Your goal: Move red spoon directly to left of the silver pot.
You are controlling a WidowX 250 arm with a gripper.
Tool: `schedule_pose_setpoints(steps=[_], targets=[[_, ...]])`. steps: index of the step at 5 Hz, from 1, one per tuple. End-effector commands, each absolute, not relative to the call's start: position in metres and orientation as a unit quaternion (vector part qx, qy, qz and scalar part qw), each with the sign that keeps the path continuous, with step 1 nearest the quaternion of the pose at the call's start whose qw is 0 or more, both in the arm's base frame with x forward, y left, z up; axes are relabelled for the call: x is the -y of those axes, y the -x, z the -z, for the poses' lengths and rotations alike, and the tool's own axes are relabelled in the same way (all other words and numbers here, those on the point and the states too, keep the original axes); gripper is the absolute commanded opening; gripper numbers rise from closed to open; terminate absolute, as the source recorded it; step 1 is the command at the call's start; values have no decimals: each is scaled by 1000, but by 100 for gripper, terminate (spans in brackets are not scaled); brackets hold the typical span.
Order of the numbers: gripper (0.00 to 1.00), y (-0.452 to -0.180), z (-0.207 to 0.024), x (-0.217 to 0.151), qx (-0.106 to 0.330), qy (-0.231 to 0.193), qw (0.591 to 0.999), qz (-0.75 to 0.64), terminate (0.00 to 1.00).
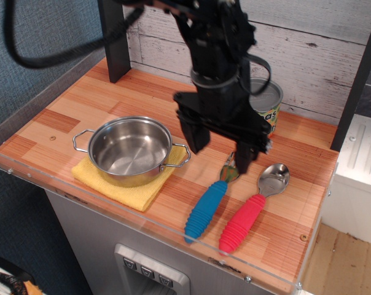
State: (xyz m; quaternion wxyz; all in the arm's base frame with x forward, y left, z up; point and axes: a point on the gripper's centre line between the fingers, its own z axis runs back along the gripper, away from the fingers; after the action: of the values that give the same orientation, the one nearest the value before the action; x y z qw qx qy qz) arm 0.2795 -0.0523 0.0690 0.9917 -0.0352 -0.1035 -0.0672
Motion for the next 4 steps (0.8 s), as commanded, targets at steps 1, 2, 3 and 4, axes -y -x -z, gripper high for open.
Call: schedule_pose_setpoints(steps=[1, 2, 3, 4], targets=[[100, -285, -57, 88, 96, 40, 990, 98, 0], [100, -286, -49, 99, 90, 44, 989, 107, 0], [100, -284, -43, 101, 81, 43, 990, 104, 0], [100, -284, -40, 102, 77, 43, 990, 106, 0]])
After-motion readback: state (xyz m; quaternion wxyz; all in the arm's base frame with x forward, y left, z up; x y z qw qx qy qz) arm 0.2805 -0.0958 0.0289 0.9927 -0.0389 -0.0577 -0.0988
